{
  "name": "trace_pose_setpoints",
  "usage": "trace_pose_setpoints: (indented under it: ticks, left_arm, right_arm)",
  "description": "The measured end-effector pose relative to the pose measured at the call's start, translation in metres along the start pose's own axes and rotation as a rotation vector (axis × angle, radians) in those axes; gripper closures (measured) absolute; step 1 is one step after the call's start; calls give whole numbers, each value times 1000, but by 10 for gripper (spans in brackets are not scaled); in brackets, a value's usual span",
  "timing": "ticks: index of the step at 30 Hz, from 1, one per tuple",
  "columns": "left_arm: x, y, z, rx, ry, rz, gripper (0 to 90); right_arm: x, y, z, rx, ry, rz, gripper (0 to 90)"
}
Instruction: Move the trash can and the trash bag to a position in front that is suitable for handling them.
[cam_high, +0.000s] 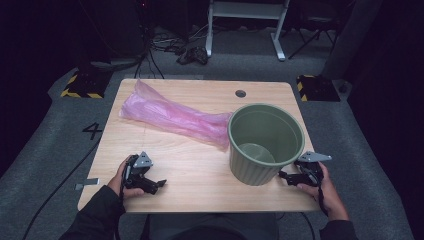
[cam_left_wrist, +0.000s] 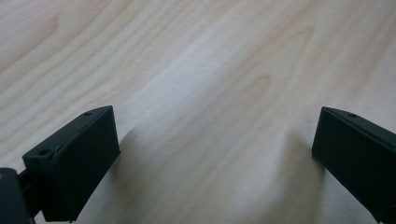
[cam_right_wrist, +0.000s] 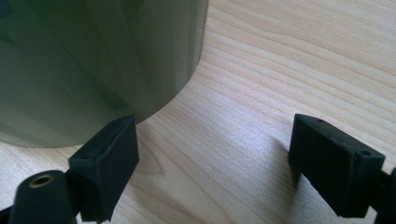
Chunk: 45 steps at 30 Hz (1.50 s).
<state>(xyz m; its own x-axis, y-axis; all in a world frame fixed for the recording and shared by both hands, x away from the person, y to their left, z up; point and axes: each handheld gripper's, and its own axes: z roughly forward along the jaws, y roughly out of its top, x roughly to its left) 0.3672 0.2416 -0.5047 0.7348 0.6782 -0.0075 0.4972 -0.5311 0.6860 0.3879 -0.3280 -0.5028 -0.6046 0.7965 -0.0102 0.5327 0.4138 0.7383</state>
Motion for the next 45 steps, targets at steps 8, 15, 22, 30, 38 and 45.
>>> trace_pose_setpoints:
  ticks: [8,15,22,30,38,45]
  left_arm:
    - [7,7,6,0,18,-20,1]
    - [7,6,6,0,22,-18,3]
    - [7,7,6,-1,21,-19,3]
    - [7,7,6,0,21,-19,3]
    - [8,7,6,0,21,-19,3]
    - [8,7,6,0,21,-18,3]
  right_arm:
    - [-1,2,0,8,-1,-2,194]
    - [-5,14,-17,-64,-3,-36,188]
    - [-8,13,-16,-39,-9,-37,190]
    - [-12,23,-19,-63,0,-64,187]
    - [-10,29,-20,-53,148,-202,177]
    - [-3,33,-19,-83,298,-241,155]
